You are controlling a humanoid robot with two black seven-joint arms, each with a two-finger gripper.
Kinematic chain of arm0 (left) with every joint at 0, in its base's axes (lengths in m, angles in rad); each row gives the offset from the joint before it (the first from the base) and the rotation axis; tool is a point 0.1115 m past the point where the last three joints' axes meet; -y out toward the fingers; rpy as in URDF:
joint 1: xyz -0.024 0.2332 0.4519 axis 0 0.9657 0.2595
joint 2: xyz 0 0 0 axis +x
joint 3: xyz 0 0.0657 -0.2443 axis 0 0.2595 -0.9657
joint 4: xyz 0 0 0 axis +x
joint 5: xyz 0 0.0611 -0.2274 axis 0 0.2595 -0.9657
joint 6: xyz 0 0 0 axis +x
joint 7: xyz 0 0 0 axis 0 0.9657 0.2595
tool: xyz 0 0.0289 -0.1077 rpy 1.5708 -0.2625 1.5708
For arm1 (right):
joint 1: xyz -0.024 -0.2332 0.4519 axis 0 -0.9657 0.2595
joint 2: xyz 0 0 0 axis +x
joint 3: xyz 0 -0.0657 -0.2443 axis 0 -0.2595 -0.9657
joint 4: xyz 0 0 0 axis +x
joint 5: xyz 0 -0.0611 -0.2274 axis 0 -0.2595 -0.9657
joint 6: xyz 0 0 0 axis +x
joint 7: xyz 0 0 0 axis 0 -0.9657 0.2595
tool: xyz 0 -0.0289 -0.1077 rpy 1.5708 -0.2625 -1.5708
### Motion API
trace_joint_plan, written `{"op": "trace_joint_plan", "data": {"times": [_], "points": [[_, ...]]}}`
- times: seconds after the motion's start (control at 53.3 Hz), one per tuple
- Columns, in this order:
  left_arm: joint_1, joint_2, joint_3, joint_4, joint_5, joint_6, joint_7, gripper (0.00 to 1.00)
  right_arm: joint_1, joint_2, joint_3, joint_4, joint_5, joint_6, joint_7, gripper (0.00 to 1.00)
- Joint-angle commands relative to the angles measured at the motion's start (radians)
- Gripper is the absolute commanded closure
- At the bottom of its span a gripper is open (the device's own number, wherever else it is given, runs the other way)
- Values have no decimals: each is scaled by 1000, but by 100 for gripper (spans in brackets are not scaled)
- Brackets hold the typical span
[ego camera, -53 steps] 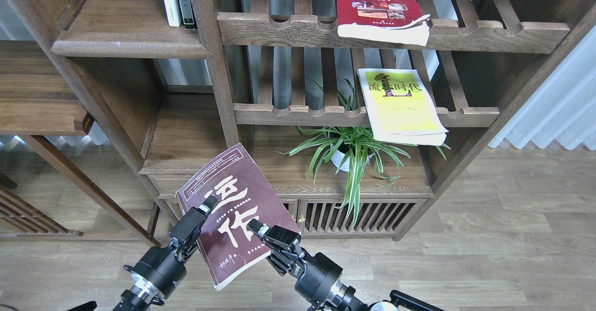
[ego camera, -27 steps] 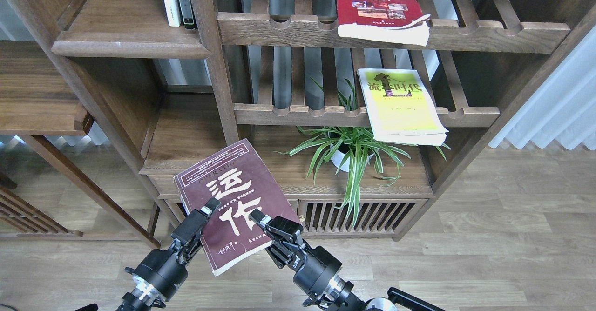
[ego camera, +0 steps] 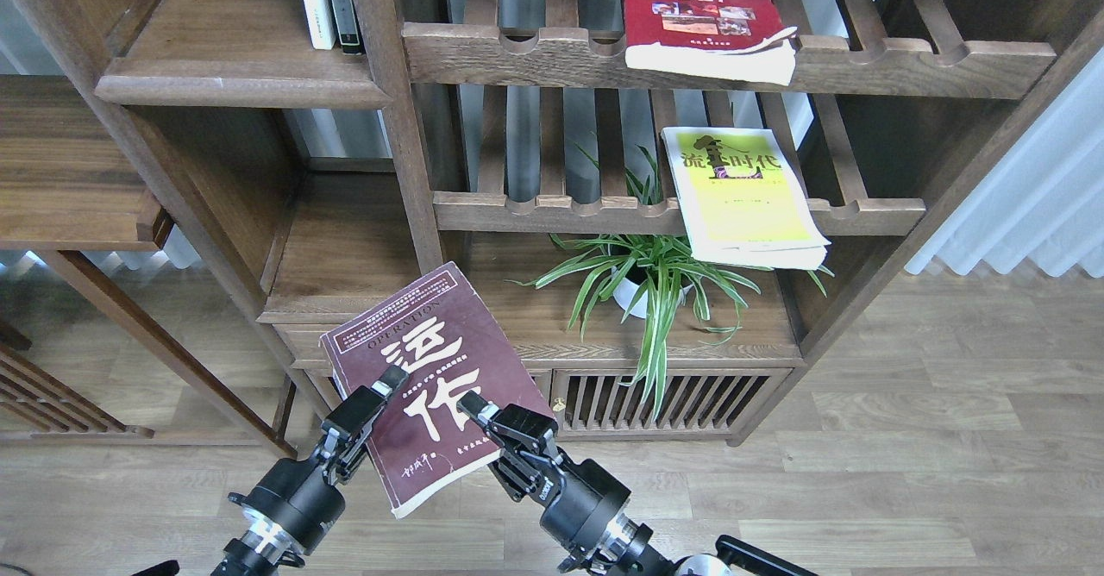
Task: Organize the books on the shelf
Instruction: 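Catch the dark red book between both grippers and hold it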
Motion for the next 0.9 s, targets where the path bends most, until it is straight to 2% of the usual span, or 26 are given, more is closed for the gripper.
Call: {"op": "trace_joint_plan", "data": {"times": [0.0, 0.357, 0.469, 0.507, 0.563, 0.582, 0.601, 0.695, 0.732, 0.788, 0.826, 0.882], "points": [[3, 0, 2, 0, 12, 0, -4, 91, 1, 0, 7, -7, 0, 0, 0, 88], [31, 0, 5, -2, 46, 0, -6, 92, 6, 0, 16, -40, 2, 0, 1, 86], [31, 1, 2, 0, 47, 0, -6, 92, 6, 0, 16, -39, 2, 0, 1, 82], [31, 1, 2, 0, 46, 0, -6, 92, 6, 0, 16, -39, 0, 0, 1, 75], [31, 1, 2, 0, 47, 0, -7, 92, 6, 0, 12, -39, -4, 0, 1, 57], [31, 1, 2, 0, 47, 0, -7, 92, 6, 0, 10, -39, -6, 0, 1, 54], [31, 1, 0, 0, 47, 0, -7, 92, 9, 0, 4, -39, -9, 0, 1, 46], [31, 3, -1, 1, 47, 0, -7, 92, 18, 0, 1, -40, -30, 0, 1, 34], [32, 7, -3, 5, 47, 0, -6, 92, 17, 0, 1, -39, -41, 0, 1, 26], [32, 10, -6, 9, 47, 0, -7, 92, 18, 0, 1, -40, -56, 0, 3, 7], [34, 12, -6, 9, 47, 0, -7, 92, 18, 0, 1, -40, -64, 0, 3, 3], [38, 13, -6, 9, 49, 0, -7, 93, 18, 0, 2, -40, -66, 0, 4, 2]]}}
